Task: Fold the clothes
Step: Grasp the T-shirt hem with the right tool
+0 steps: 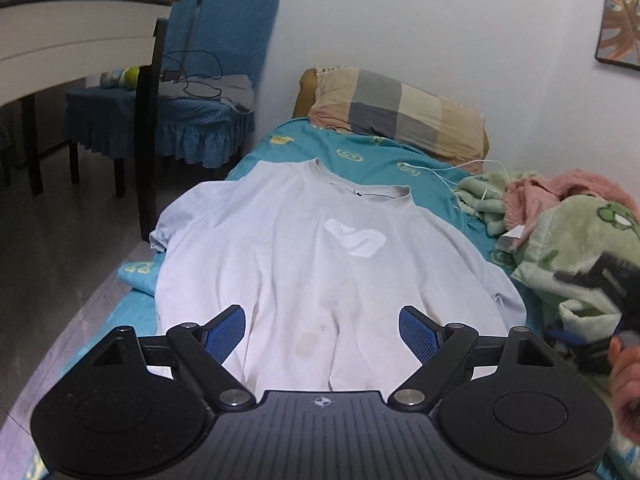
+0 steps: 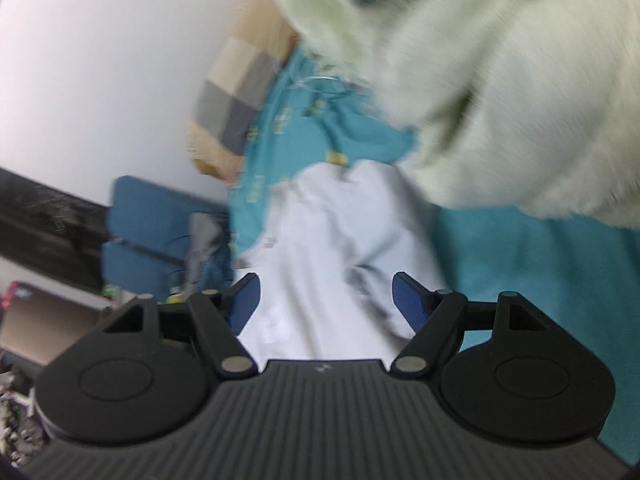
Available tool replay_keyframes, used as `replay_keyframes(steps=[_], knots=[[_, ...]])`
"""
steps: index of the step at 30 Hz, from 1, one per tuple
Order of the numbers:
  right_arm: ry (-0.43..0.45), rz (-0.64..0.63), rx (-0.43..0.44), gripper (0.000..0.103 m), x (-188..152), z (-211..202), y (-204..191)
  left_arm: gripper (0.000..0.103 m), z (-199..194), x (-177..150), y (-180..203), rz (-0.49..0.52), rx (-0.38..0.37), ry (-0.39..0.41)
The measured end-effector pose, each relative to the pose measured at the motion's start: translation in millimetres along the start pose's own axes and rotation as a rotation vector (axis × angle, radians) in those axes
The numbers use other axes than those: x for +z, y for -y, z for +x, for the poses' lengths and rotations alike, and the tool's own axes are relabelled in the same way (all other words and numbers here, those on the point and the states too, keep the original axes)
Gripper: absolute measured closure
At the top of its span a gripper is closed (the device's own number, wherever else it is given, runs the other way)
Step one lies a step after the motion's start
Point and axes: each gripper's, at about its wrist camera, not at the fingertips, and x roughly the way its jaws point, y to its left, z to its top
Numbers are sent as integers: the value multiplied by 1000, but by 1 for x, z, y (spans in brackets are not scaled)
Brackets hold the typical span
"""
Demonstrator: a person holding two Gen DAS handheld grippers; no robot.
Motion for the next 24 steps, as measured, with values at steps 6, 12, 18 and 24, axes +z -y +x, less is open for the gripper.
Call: replay_keyframes(steps=[6, 12, 18, 24], knots=[[-24, 68, -118, 34, -11, 33, 29, 17, 25, -5, -1, -19, 39, -40], [-64, 11, -141, 67, -17, 52, 26, 17, 39, -10, -11, -59, 62, -65], [-32, -110, -201, 90, -16, 53, 15, 17, 46, -12, -16, -94, 82, -85], [159, -340, -311, 92, -6, 29, -12, 17, 45, -13, -15, -96, 105, -89]])
